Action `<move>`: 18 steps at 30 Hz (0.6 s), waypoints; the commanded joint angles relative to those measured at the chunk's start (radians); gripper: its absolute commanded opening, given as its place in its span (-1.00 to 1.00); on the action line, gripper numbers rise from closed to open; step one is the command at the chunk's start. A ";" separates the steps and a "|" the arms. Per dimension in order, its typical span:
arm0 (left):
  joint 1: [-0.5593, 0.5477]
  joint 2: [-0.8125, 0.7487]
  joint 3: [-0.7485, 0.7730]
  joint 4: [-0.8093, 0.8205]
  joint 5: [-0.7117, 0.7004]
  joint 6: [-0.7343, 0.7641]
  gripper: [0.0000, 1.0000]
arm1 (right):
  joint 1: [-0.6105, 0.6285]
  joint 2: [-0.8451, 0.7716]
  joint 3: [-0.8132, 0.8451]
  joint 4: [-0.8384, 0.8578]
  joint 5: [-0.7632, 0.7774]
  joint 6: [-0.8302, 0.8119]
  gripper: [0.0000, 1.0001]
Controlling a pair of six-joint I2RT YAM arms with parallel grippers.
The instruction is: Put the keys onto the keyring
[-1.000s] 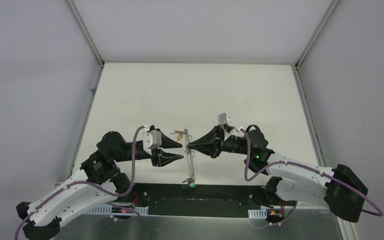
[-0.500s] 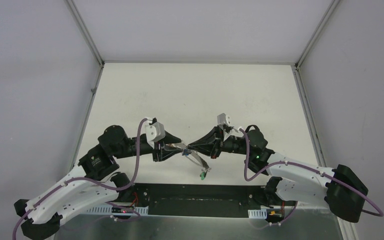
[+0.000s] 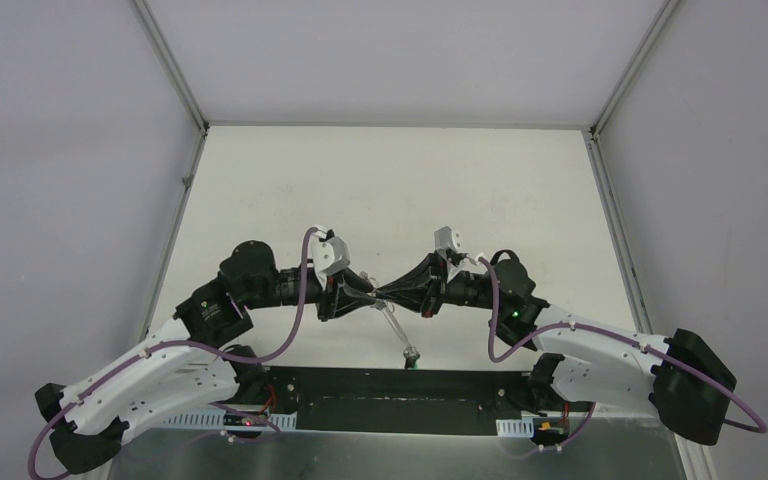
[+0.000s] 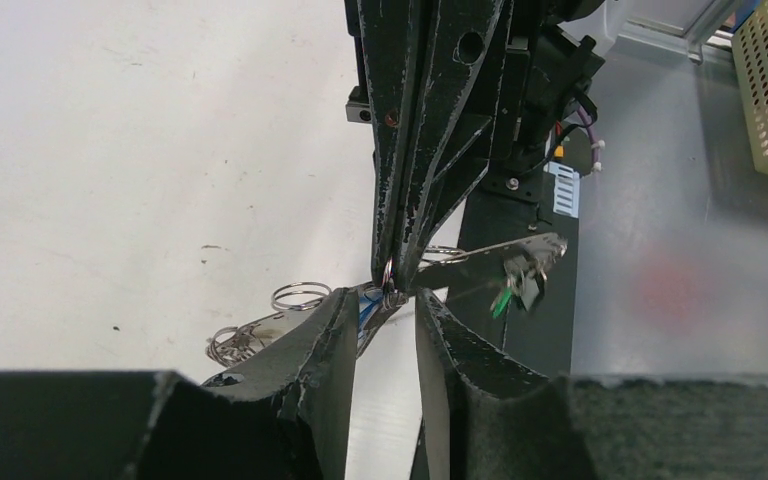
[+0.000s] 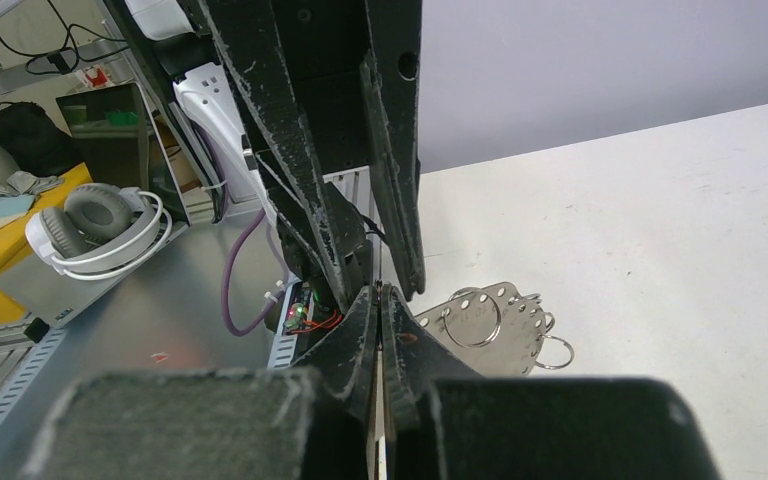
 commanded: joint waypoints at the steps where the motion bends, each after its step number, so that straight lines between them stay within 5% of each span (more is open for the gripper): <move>1: -0.011 -0.003 -0.008 0.087 0.016 -0.023 -0.50 | 0.005 -0.029 0.020 0.062 0.001 -0.012 -1.00; 7: -0.012 0.015 -0.011 0.111 0.071 -0.015 -0.97 | 0.005 -0.021 0.025 0.066 0.004 -0.014 -1.00; 13: -0.012 -0.006 0.001 0.090 0.074 0.022 -1.00 | 0.004 -0.023 0.028 0.066 0.006 -0.016 -1.00; 18: -0.012 -0.039 0.029 0.015 -0.009 0.024 -0.41 | 0.005 -0.023 0.028 0.066 0.007 -0.016 -1.00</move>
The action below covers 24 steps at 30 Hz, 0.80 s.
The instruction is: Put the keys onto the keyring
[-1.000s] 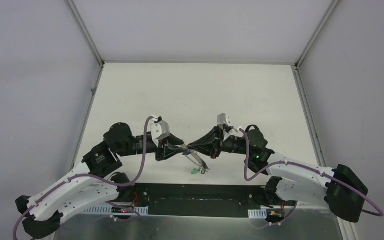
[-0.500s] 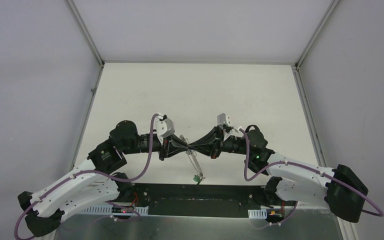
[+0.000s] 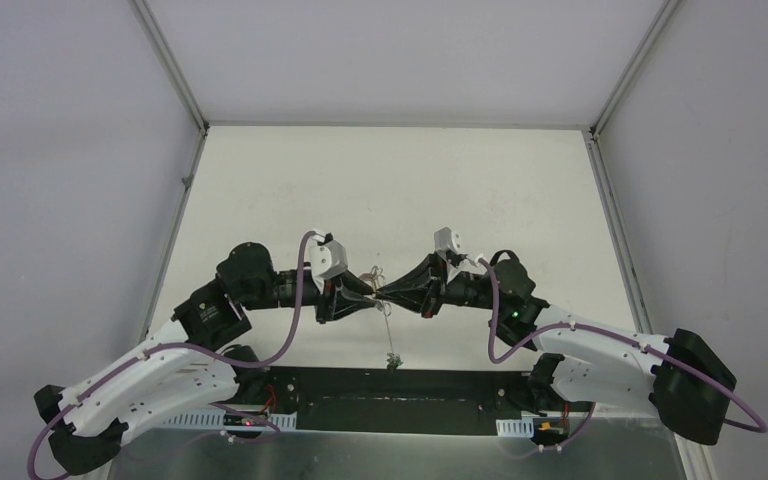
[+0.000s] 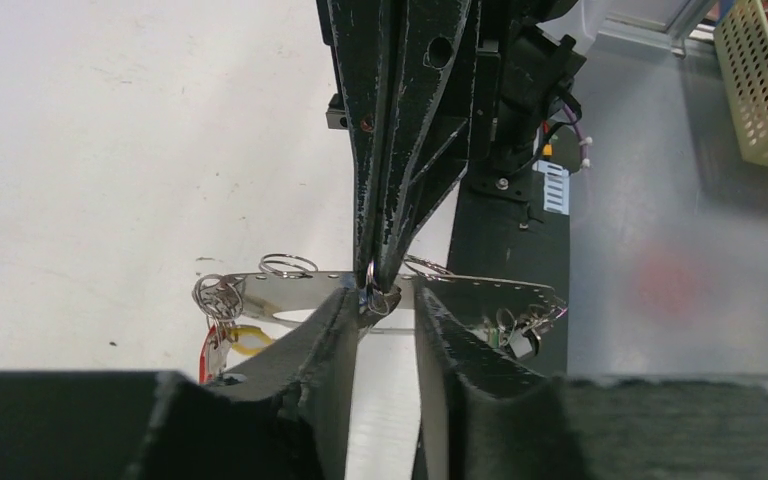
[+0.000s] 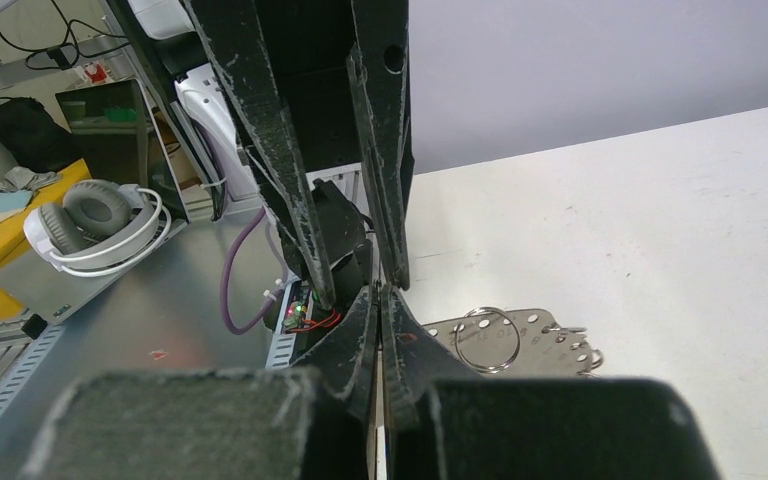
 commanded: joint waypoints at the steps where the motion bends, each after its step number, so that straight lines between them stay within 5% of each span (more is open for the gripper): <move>1: -0.011 -0.037 0.038 -0.025 -0.056 0.015 -0.35 | 0.004 -0.021 0.029 0.065 0.010 -0.007 -1.00; 9: -0.012 -0.060 0.008 -0.050 -0.108 -0.029 -0.28 | 0.004 -0.018 0.029 0.065 0.008 -0.008 -1.00; 24: -0.012 0.046 0.032 0.031 0.011 -0.014 -0.42 | 0.004 -0.016 0.023 0.065 0.009 -0.002 -1.00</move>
